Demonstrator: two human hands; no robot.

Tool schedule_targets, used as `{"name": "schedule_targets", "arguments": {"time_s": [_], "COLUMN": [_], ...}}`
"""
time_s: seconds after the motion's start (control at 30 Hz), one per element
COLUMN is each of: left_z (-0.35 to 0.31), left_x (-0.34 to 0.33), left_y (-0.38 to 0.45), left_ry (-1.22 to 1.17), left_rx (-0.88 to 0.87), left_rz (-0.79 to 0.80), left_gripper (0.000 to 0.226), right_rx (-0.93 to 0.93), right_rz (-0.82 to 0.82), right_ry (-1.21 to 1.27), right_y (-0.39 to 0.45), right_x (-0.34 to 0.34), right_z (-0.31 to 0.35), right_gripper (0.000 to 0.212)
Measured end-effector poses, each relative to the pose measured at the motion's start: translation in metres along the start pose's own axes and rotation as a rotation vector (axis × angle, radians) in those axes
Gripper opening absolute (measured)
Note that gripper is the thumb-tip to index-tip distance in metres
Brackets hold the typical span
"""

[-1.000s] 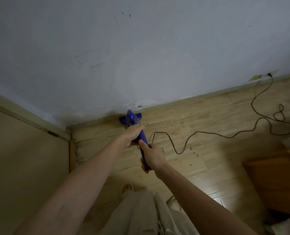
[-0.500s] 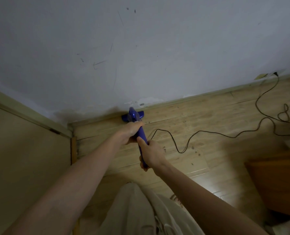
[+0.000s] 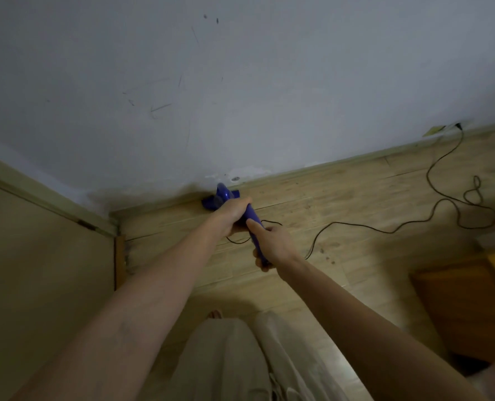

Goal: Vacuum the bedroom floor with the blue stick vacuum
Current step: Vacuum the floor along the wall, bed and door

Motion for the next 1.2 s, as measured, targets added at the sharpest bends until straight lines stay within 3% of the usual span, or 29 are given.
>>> {"name": "schedule_targets", "arguments": {"time_s": [0.27,0.53,0.87,1.2], "left_z": [0.031,0.054,0.017,-0.022], "left_x": [-0.078,-0.101,-0.074,-0.06], "left_y": [-0.016,-0.024,-0.003,0.032], "left_ry": [0.127,0.107,0.078,0.1], "left_rx": [-0.041,-0.003,0.003,0.0], "left_rz": [0.03,0.115,0.059,0.072], "left_gripper": [0.013,0.017,0.025,0.019], "right_rx": [0.028,0.046,0.01,-0.027], "right_rz": [-0.058,-0.019,0.012,-0.001], "right_ry": [-0.006,0.078,0.096,0.048], "right_y": [-0.024,-0.05,-0.015,0.013], "right_x": [0.059,0.077,0.062,0.06], "right_z": [-0.06,-0.081,-0.042,0.004], "right_gripper": [0.034,0.03,0.032,0.033]}}
Point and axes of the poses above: each hand's wrist, its own y-axis towards the middle knuckle, its own x-axis out of the back of the hand, z = x × y, the point moved 3 cm from there along y, towards the middle knuckle, and after that the axes turned 4 degrees about -x, right-handed, at the moved point
